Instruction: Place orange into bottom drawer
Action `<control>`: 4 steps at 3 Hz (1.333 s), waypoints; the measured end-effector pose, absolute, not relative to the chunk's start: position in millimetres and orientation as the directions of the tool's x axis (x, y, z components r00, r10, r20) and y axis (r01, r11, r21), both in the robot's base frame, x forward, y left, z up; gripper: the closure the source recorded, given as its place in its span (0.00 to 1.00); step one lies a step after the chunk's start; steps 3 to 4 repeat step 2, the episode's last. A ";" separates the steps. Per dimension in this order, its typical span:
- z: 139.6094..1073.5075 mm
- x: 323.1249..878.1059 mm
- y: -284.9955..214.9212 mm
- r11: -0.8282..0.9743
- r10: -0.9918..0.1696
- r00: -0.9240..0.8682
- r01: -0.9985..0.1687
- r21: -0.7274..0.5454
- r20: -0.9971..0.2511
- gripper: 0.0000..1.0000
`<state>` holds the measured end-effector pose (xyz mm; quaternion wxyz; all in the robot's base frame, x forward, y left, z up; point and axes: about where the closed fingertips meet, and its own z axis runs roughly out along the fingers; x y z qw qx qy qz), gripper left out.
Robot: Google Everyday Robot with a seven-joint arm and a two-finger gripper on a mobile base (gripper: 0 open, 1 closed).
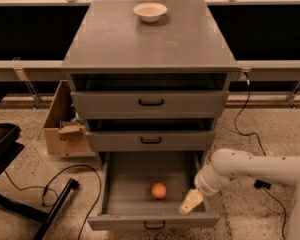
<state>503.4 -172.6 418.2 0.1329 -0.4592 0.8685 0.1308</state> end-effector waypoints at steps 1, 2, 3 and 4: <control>472.4 425.0 -175.8 0.570 -0.793 -0.584 -0.812 0.128 -0.175 0.00; 517.7 377.5 -201.5 0.639 -0.749 -0.639 -0.766 0.067 -0.176 0.00; 517.7 377.5 -201.5 0.639 -0.749 -0.639 -0.766 0.067 -0.176 0.00; 517.7 377.5 -201.5 0.639 -0.749 -0.639 -0.766 0.067 -0.176 0.00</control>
Offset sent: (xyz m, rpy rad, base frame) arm -0.1557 -0.0825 0.2195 -0.2195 -0.1368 -0.2615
